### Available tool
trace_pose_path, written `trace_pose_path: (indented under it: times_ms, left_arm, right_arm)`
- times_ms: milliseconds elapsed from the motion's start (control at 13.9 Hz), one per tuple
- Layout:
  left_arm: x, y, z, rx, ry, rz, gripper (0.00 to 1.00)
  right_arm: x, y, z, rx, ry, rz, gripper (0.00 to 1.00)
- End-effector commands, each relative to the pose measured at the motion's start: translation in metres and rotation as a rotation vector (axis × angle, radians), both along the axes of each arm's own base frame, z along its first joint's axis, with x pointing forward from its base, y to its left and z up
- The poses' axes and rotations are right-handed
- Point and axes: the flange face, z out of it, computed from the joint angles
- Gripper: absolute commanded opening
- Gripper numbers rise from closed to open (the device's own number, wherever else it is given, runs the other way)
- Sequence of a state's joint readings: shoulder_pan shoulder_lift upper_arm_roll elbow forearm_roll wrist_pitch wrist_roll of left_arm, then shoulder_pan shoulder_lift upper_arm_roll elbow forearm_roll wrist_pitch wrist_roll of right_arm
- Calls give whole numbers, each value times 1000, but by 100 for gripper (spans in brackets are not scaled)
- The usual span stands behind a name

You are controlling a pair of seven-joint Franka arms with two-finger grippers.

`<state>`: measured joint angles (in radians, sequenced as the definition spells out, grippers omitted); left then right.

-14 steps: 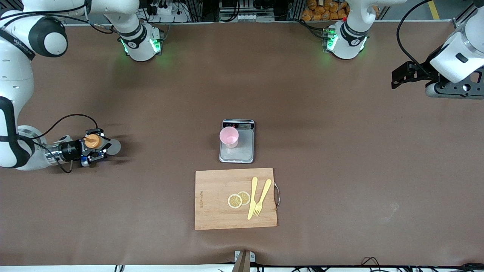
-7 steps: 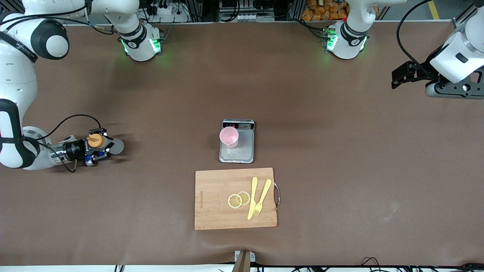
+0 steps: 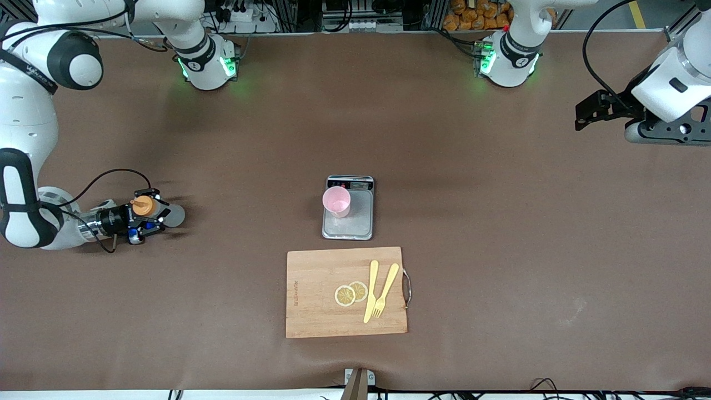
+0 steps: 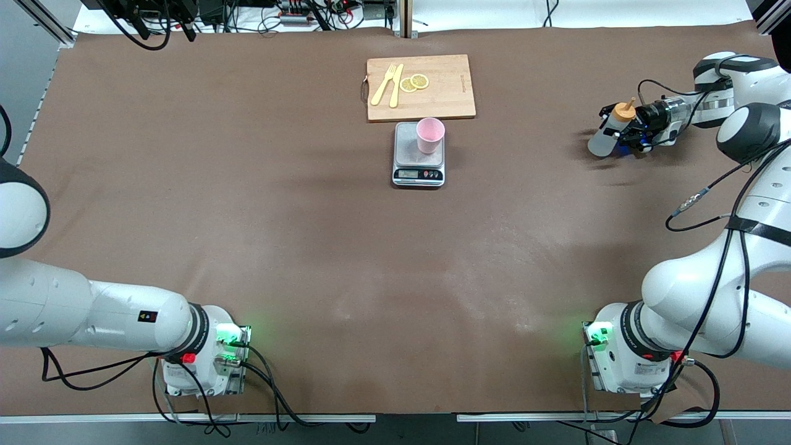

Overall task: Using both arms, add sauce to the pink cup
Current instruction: 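Lower the bottle upright onto the table with the right gripper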

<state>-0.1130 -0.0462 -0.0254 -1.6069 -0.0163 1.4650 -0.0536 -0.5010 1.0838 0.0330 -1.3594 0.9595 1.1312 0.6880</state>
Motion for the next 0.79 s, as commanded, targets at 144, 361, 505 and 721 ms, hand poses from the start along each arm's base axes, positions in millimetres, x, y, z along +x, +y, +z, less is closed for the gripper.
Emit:
trace_pose_path:
  times_ms: [144,361,505,721]
  left_arm:
    - [-2,2,4,-8,6,-20,100]
    - [-1,3,3,-8,8,-20,100]
    - [-1,4,3,-9,8,-20,100]
    - [-1,4,2,-9,9,-20,100]
  right_arm:
    - [9,-6,21,-32,-30,45,100]
    - [18,-17,39,-55,-63,38,100]
    - [29,-27,62,-100,-51,34,100]
    - [41,-35,92,-133,-47,65,100]
